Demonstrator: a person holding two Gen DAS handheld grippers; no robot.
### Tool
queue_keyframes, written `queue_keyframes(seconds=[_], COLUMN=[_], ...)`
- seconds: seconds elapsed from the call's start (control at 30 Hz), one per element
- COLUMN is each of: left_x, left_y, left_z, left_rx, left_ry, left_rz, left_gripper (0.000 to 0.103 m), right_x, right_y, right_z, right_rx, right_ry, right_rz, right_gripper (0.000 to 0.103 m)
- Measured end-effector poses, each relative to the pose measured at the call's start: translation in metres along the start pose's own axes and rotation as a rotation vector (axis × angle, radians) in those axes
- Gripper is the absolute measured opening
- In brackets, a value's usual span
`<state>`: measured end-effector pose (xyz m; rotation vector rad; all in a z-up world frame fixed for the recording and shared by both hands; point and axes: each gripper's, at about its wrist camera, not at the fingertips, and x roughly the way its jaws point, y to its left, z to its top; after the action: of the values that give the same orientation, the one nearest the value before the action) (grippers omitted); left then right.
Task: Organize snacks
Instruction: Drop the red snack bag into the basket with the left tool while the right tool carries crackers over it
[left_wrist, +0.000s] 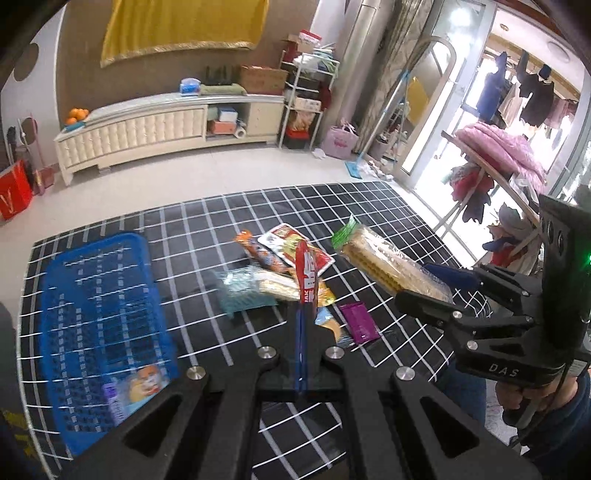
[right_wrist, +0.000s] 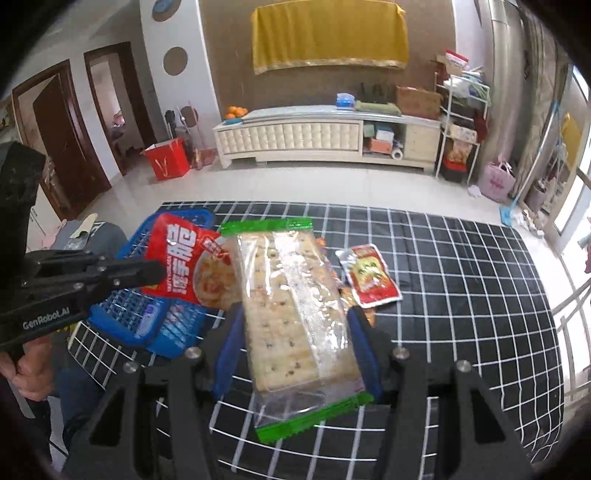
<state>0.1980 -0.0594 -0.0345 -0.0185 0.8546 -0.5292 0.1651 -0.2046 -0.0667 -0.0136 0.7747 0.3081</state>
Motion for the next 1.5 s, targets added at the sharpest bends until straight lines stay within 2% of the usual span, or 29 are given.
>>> queue_keyframes(seconds=[0.37, 0.67, 0.93, 1.13, 1.33, 1.43, 1.5], left_x=[-0.064, -0.078, -0.053, -0.016, 0.02, 0.035, 0.05], left_y=[0.063, 0.113, 0.158, 0.19, 0.201, 0.2, 0.208], left_z=[-0.017, -0.022, -0.022, -0.024, -0.014, -0.005, -0.004], left_rx=[-0.035, -0.065, -0.11, -0.166, -0.164, -0.114, -0.111], left_ry=[-0.057, -0.041, 0.001, 0.057, 0.091, 0.09, 0.136], left_rz=[0.097, 0.161, 0.161, 0.126, 0.107, 0.152, 0.239], left_gripper=[0.0, 0.0, 0.0, 0.0, 0.0, 0.001, 0.018], right_x=[0.019, 0.048, 0.087, 0.104, 0.112, 0.112, 0.112], right_y=[0.069, 0.109, 0.122, 0.11, 0.098, 0.095, 0.093], right_z=[0.021, 0.035, 0.04, 0.035, 0.034, 0.031, 0.029], right_rx=[-0.105, -0.149, -0.168, -0.115, -0.094, -0.097, -0.104], right_ry=[-0.006, 0.01, 0.072, 0.108, 0.129, 0.138, 0.142], right_rz=[0.064, 0.108, 0.1, 0.079, 0.058, 0.05, 0.044], right_gripper=[0.06, 0.061, 0.06, 0.061, 0.061, 0.061, 0.061])
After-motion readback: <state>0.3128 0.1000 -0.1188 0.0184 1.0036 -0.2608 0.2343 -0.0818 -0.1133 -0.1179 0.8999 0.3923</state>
